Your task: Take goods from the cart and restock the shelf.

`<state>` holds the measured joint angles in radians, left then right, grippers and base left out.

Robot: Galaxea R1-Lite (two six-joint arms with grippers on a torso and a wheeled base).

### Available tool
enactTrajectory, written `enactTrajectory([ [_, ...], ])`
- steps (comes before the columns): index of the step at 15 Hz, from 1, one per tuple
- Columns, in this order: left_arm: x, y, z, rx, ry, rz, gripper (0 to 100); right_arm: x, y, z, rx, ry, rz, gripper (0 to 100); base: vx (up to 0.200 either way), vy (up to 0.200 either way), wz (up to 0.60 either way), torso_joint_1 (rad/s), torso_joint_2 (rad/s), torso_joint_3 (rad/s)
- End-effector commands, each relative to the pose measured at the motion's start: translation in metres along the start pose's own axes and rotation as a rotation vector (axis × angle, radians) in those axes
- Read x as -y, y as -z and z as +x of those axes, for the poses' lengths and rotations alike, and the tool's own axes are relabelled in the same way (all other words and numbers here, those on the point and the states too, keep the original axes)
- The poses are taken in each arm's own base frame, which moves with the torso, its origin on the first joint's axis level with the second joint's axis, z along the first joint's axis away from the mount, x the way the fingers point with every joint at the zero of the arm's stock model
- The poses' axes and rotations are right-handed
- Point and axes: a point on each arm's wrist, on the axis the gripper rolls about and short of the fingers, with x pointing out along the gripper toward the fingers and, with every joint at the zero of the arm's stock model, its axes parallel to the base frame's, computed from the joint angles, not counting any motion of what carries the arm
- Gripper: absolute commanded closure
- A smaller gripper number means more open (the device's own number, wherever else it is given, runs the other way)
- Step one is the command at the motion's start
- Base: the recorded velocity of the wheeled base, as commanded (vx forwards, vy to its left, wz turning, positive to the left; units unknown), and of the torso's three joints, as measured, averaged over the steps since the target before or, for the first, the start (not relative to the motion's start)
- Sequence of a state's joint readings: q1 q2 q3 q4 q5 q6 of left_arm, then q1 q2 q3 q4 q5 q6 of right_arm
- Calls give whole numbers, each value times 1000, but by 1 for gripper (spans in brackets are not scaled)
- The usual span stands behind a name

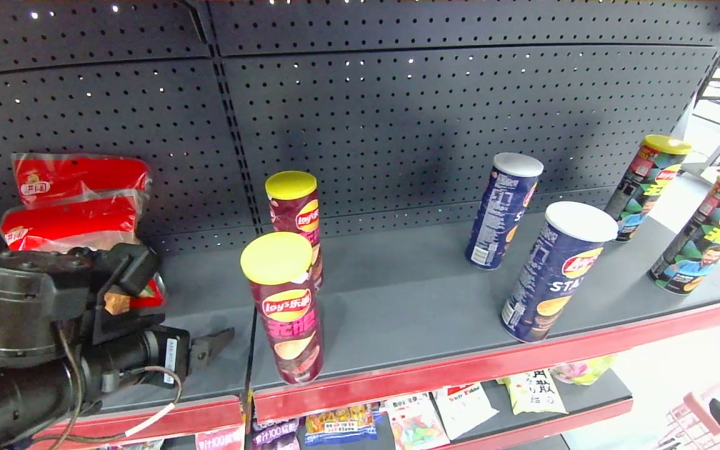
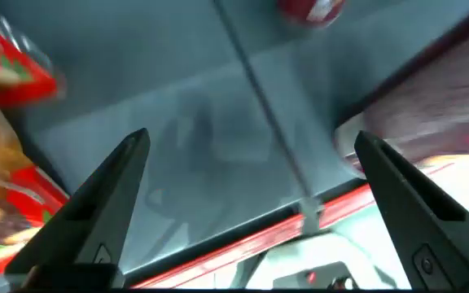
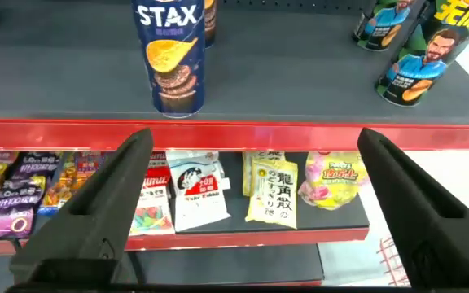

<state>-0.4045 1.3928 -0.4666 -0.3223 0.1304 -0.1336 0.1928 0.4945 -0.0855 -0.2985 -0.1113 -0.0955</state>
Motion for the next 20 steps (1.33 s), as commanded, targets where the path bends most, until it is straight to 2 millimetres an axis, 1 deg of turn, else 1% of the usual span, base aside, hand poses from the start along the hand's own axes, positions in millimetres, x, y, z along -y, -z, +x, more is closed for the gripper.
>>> enactTrajectory([
  [1,2,8,16,-77,-13,15,0,0,1,0,0,-1,2,0,0,0,0,0,0,0],
  [3,3,10,24,-104,-27,19,0,0,1,1,-6,-2,13,0,0,0,0,0,0,0],
  [9,8,13,36,-142,-15,60,0,0,3,1,-15,-3,23,0,0,0,0,0,0,0],
  [13,10,10,41,-142,-11,72,0,0,4,1,-18,-3,24,0,0,0,0,0,0,0],
  [16,17,8,43,-139,8,86,0,-1,4,1,-20,-3,24,0,0,0,0,0,0,0],
  [20,20,5,48,-139,14,91,0,-1,4,1,-20,-4,24,0,0,0,0,0,0,0],
])
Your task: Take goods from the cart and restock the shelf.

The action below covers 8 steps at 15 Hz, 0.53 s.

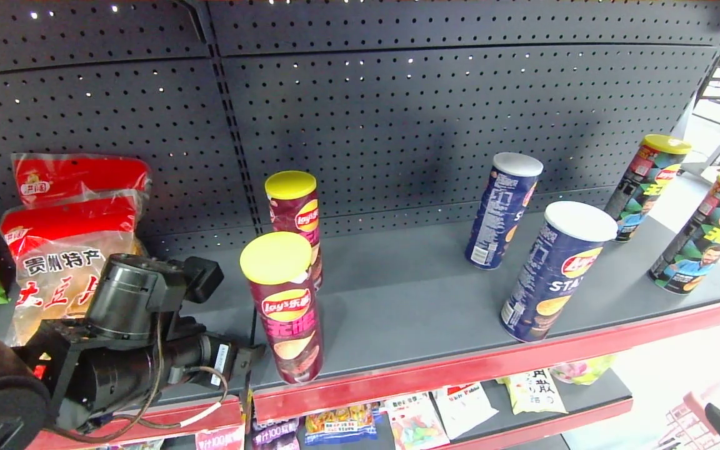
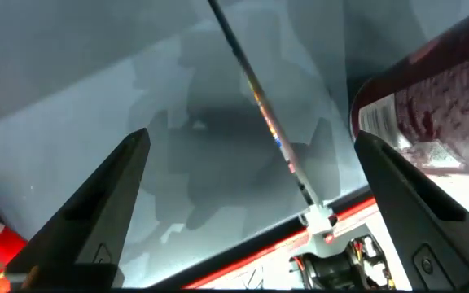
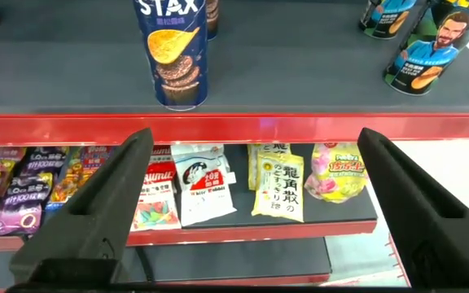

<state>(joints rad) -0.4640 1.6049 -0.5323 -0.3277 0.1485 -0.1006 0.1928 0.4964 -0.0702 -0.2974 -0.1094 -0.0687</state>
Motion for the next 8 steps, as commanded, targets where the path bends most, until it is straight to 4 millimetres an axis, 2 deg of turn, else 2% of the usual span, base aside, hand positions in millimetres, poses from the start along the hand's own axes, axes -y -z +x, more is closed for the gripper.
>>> enactTrajectory([
  [1,1,-2,3,0,2,2,0,0,0,0,-2,0,1,0,0,0,0,0,0,0],
  [8,3,-7,6,6,3,1,0,0,0,0,-3,0,16,0,0,0,0,0,0,0],
])
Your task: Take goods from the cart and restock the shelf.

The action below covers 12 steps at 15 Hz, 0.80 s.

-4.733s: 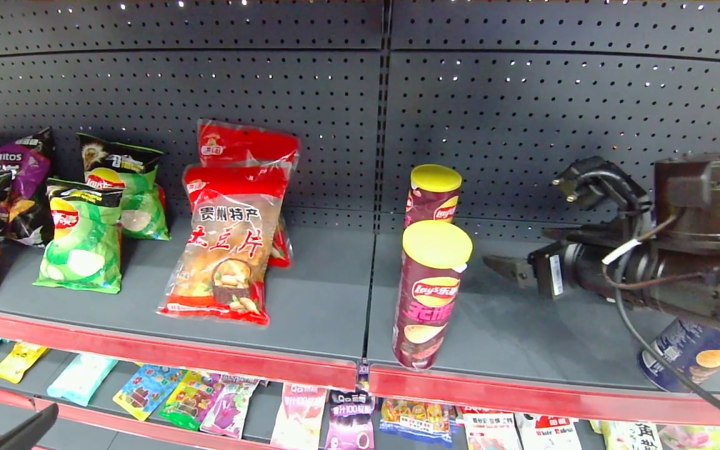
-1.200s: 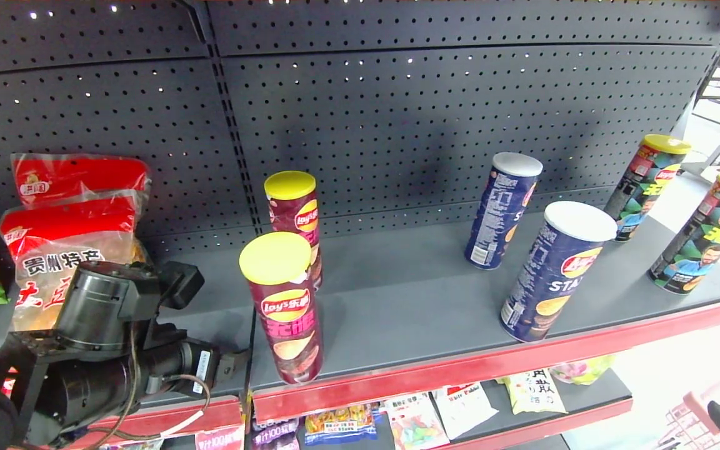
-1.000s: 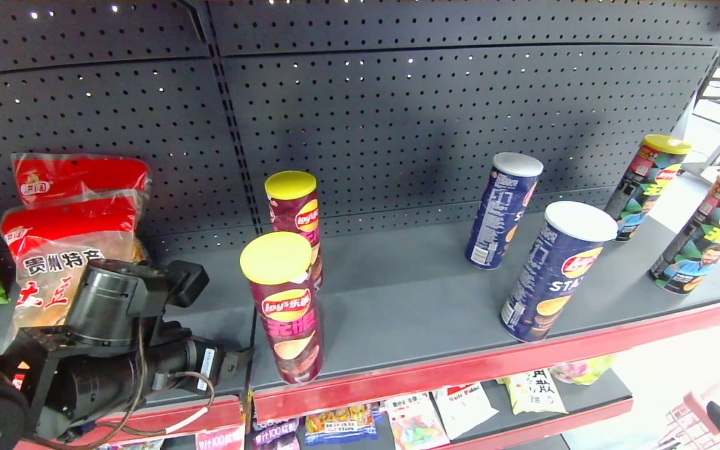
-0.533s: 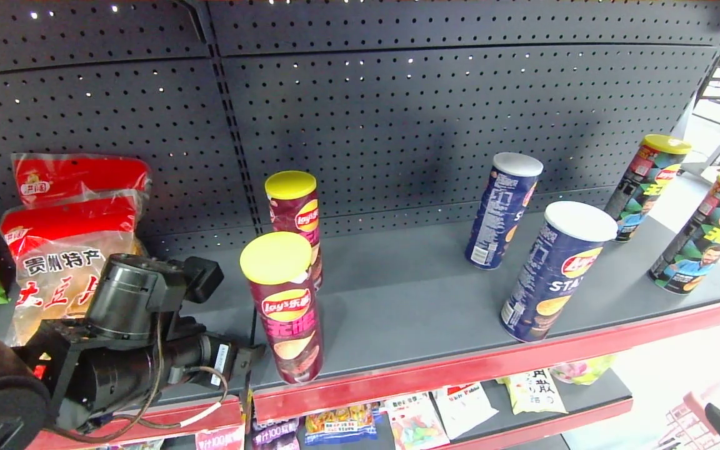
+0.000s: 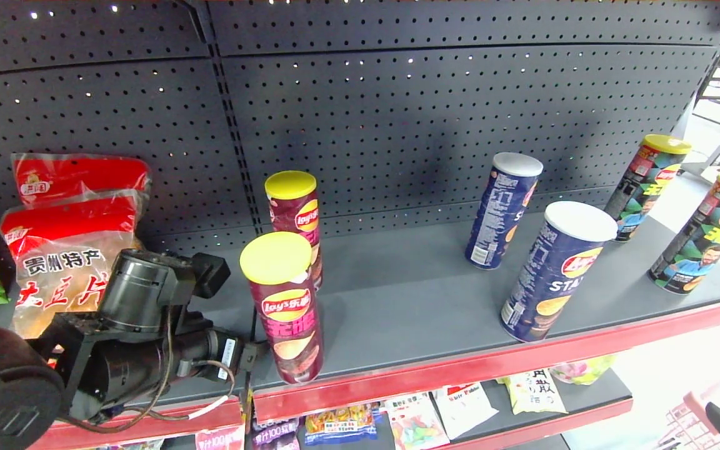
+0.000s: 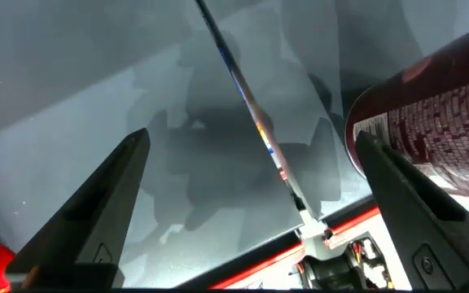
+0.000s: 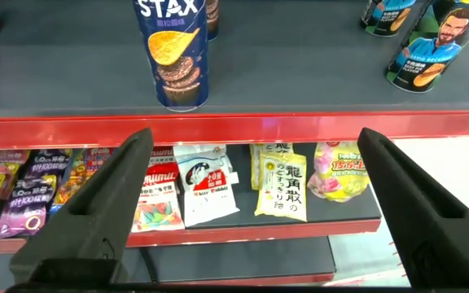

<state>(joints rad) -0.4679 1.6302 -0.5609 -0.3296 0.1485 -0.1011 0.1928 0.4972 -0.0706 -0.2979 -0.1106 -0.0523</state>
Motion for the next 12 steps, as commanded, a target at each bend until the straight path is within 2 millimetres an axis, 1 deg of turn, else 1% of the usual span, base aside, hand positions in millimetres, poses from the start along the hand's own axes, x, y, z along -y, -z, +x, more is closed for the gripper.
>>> enactTrajectory([
  [1,0,-2,1,3,0,-1,0,0,0,0,-2,-1,0,0,0,0,0,0,0,0],
  [8,4,-3,2,4,8,6,0,0,0,0,-3,-1,0,0,0,0,0,0,0,0],
  [12,1,-3,0,12,0,-6,0,0,0,1,-6,-10,-1,0,0,0,0,0,0,0],
])
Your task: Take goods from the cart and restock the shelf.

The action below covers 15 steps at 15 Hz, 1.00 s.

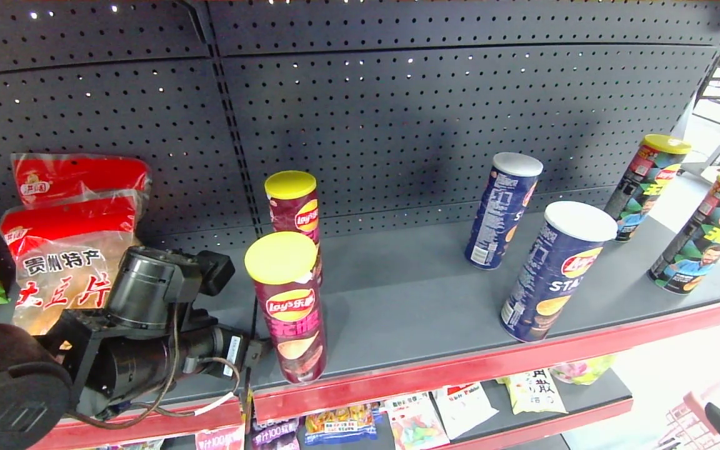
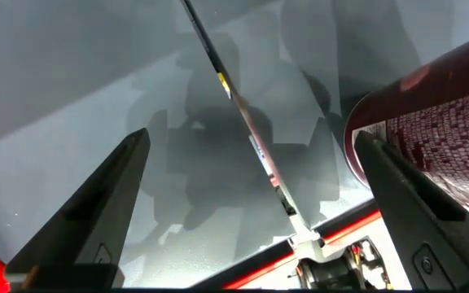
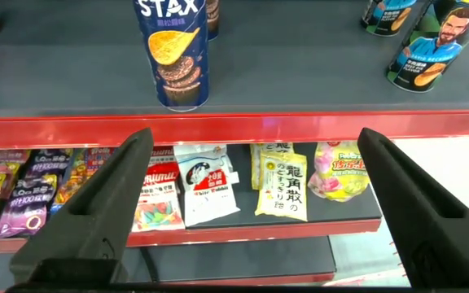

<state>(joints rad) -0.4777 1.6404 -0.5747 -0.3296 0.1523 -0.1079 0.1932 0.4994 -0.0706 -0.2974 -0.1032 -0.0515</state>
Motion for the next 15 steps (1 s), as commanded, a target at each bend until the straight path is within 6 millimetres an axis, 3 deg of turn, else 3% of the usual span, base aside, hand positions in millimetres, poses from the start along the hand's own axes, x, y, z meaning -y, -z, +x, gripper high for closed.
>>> enactTrajectory([
  [1,-3,-1,-5,17,-13,-10,0,-1,0,1,-7,-18,-2,0,0,0,0,0,0,0],
  [2,-9,-4,-14,48,-39,-25,0,-2,-2,4,-22,-54,-4,0,0,0,0,0,0,0],
  [5,-30,-11,-64,196,-122,-91,0,-3,-27,28,-87,-90,-24,0,0,0,0,0,0,0],
  [6,-34,-8,-93,243,-122,-110,0,-5,-35,43,-136,-99,-29,0,0,0,0,0,0,0],
  [7,-36,-6,-105,260,-136,-110,0,-5,-36,47,-153,-99,-31,0,0,0,0,0,0,0],
  [8,-39,3,-146,279,-144,-96,0,-6,-37,57,-188,-94,-43,0,0,0,0,0,0,0],
  [10,-44,21,-193,225,-159,-90,0,-6,-40,64,-213,-93,-69,0,0,0,0,0,0,0],
  [12,-46,34,-215,240,-160,-93,0,-6,-37,66,-230,-89,-72,0,0,0,0,0,0,0],
  [15,-49,41,-223,275,-225,-111,0,-3,-31,61,-234,-55,-110,0,0,0,0,0,0,0],
])
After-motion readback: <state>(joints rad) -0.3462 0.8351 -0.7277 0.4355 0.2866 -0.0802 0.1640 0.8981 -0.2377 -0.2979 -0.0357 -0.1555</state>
